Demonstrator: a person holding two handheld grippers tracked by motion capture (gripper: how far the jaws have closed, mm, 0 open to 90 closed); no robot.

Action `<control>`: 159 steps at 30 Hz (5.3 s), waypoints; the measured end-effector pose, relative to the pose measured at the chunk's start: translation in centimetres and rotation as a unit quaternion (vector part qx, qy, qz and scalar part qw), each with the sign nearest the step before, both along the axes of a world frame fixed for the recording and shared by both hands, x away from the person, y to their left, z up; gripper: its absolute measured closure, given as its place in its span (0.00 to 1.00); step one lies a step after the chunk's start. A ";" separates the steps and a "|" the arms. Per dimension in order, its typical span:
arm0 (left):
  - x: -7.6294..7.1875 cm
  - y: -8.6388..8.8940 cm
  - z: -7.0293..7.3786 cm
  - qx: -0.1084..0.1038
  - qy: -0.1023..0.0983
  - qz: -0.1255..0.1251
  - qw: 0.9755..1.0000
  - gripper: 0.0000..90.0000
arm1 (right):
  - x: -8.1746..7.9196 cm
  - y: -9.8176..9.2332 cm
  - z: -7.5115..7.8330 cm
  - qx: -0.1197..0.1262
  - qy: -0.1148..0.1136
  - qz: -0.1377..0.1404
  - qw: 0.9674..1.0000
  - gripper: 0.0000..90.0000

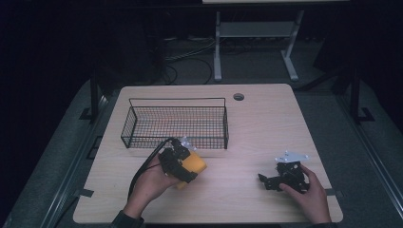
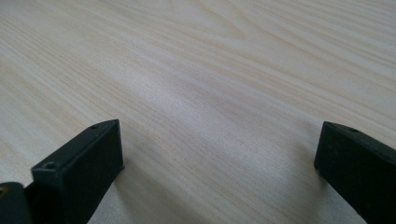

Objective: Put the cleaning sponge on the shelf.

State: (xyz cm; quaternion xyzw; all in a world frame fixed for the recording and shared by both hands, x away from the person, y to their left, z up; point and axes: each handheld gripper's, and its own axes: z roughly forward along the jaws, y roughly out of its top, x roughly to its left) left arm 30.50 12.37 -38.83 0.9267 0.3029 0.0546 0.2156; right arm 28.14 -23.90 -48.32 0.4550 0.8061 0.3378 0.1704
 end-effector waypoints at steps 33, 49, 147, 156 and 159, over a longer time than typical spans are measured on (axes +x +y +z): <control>3.5 1.3 4.2 -0.016 -0.035 0.025 0.999 0.26 | 0.0 0.0 0.0 0.001 0.000 0.000 1.000 0.00; 5.9 2.1 5.1 -0.017 -0.042 0.045 0.998 0.26 | 0.0 0.0 0.0 0.001 0.001 0.000 1.000 0.00; 16.6 14.5 -1.4 0.012 -0.018 0.226 0.974 0.26 | 0.0 0.0 0.0 0.000 -0.001 0.001 1.000 0.00; 16.5 14.4 -1.5 0.013 -0.011 0.220 0.975 0.23 | 0.0 0.0 0.0 0.000 -0.001 0.001 1.000 0.00; 16.6 14.3 -1.6 0.016 -0.006 0.220 0.975 0.21 | 0.0 0.0 0.0 0.000 -0.001 0.001 1.000 0.00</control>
